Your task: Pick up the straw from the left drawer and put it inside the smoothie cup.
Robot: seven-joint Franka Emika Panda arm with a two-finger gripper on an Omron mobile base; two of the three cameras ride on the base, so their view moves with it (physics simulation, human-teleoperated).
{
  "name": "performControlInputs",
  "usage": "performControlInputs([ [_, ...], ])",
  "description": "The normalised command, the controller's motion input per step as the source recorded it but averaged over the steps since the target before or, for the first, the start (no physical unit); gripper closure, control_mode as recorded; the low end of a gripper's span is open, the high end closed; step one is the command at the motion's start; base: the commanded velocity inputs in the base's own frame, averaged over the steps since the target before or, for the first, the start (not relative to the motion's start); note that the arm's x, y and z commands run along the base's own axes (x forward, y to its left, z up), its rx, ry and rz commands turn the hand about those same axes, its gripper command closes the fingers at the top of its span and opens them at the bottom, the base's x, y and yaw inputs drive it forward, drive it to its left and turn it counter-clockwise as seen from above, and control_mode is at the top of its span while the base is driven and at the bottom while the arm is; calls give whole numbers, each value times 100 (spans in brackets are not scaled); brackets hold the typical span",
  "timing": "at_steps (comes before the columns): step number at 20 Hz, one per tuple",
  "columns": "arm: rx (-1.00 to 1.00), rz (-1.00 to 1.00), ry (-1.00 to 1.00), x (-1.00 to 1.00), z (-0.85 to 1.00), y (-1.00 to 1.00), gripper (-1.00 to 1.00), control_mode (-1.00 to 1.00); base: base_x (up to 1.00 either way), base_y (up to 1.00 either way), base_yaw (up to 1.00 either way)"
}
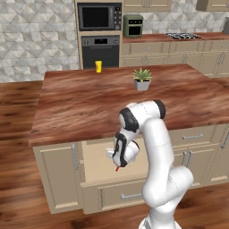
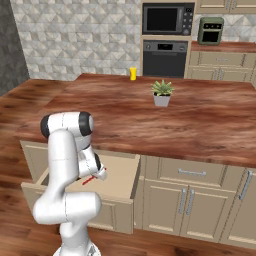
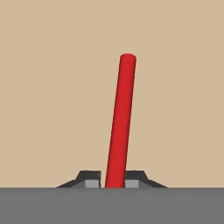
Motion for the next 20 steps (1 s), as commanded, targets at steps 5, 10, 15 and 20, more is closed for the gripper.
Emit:
performControlInputs([
  [5,7,0,0,-3,63,-30,100,-100,0,0,0],
  [10,4,0,-2,-15,98,-20,100,-100,0,0,0],
  [15,3,0,-5,-12,100,-20,100,-100,0,0,0],
  [20,0,0,-8,-23,100,-16,100,-100,0,0,0],
])
